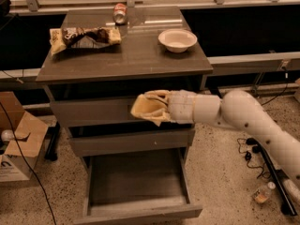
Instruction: Pick sponge from bottom drawer and place on counter
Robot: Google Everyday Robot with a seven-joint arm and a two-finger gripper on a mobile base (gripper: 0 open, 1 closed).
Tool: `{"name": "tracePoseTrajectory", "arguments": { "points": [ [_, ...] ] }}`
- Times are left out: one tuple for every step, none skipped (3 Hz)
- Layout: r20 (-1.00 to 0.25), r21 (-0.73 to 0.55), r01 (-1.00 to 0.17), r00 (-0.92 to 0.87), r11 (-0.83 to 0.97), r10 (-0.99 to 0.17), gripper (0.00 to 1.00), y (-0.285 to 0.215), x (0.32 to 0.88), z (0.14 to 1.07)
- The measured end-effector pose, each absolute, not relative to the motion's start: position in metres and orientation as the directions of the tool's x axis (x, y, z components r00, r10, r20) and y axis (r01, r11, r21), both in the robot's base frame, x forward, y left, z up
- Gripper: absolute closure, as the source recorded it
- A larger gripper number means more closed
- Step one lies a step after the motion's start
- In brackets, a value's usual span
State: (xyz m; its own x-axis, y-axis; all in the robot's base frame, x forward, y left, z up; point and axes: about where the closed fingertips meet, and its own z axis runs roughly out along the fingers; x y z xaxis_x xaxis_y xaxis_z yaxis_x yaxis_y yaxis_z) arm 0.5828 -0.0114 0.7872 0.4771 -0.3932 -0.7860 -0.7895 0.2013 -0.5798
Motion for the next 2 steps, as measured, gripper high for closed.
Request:
{"name": "tracePoseTrajectory", "arguments": {
  "points": [
    [-0.697, -0.663, -0.744, 0.570, 0.089, -0.435, 1.00, 0.008, 0.604, 0.819],
    [-0.596, -0.741, -0.671, 0.656, 0.003, -0.462, 1.00, 0.022, 0.624, 0.863]
  ]
}}
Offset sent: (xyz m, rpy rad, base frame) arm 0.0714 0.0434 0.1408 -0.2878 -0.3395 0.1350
